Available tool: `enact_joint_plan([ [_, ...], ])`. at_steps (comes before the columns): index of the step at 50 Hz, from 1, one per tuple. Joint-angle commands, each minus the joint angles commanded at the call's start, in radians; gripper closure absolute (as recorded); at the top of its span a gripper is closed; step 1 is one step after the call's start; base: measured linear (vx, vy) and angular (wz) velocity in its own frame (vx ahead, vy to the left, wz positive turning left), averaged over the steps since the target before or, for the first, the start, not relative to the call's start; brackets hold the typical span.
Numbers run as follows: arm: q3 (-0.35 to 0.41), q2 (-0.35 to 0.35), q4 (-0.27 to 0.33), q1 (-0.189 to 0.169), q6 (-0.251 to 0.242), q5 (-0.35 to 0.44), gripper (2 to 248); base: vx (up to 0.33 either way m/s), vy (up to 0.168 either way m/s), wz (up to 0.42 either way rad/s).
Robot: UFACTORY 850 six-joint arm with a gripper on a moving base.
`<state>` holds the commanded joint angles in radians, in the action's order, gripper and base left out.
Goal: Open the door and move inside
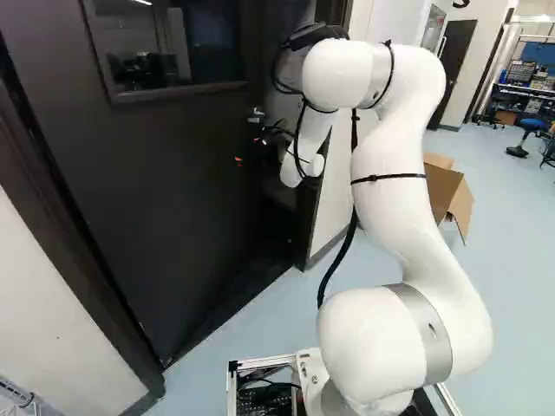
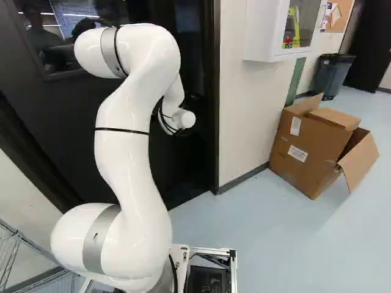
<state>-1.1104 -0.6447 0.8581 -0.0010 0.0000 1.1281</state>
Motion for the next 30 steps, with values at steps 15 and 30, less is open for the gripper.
enact_joint_plan([
  [15, 0.077, 0.054, 0.0, 0.023, 0.0, 0.0, 3, 0.0, 0.0, 0.0],
  [30, 0.148, 0.105, -0.008, 0.048, 0.0, 0.0, 3, 0.0, 0.0, 0.0],
])
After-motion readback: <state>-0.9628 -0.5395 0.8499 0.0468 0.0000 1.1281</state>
